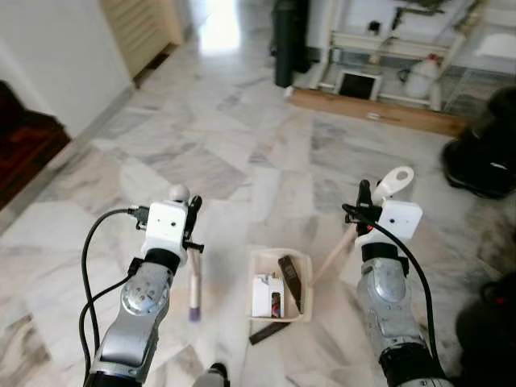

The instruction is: Sweep floor

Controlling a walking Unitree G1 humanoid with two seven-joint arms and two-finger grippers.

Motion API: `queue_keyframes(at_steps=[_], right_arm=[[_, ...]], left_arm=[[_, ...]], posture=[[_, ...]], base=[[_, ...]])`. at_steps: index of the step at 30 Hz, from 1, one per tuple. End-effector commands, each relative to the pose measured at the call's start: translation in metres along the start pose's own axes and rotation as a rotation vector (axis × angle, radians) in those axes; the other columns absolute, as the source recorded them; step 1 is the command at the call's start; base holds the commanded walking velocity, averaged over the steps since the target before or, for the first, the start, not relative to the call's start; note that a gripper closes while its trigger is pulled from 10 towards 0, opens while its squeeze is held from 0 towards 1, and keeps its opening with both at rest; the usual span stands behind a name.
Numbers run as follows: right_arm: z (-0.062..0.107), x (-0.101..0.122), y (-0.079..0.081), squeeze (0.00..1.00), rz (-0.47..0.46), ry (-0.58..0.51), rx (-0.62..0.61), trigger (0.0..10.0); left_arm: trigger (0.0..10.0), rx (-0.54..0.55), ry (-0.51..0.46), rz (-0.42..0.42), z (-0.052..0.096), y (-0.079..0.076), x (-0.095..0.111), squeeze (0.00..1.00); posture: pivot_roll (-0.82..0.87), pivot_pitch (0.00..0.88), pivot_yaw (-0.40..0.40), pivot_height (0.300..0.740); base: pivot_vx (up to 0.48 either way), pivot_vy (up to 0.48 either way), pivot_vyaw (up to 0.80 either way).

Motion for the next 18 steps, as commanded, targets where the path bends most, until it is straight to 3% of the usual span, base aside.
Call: queue_keyframes(at_steps=[1,12,18], right_arm=[[-0.0024,0.0094,0.0035,0.00,-0.025,-0.032,0.012,10.0],[0.0017,0.0052,-0.0015,0.00,-0.029,-0.008,0.003,10.0],[0.0026,0.0055,-0.0032,0.00,-0.028,0.001,0.010,10.0]], left_arm=[[10.0,0.020,-0.025,-0.018,0.0029,0.0043,0.0007,0.00],[10.0,0.003,-0.025,-0.036,0.0084,-0.0038,-0.0055,0.00],[10.0,0.021,-0.040,-0.044,0.0063,-0.0008,-0.0059,0.00]], posture=[[0.07,0.117,0.052,0.740],[0.06,0.057,0.043,0.740],[0.06,0.026,0.035,0.740]], base=[[0.000,0.000,0.80],[0.000,0.000,0.80],[0.000,0.000,0.80]])
Point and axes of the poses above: a point about 5 cm out from each wrist's last joint towards the gripper, its own z axis pointing back from the gripper into the wrist, its own x axis along the axis of the wrist's last joint, y = z × x, the point moved 2 cm from there along -z, pointing out of the wrist towards the gripper, and after that the axes turned 3 degrees about -z, right-handed, at the moved point
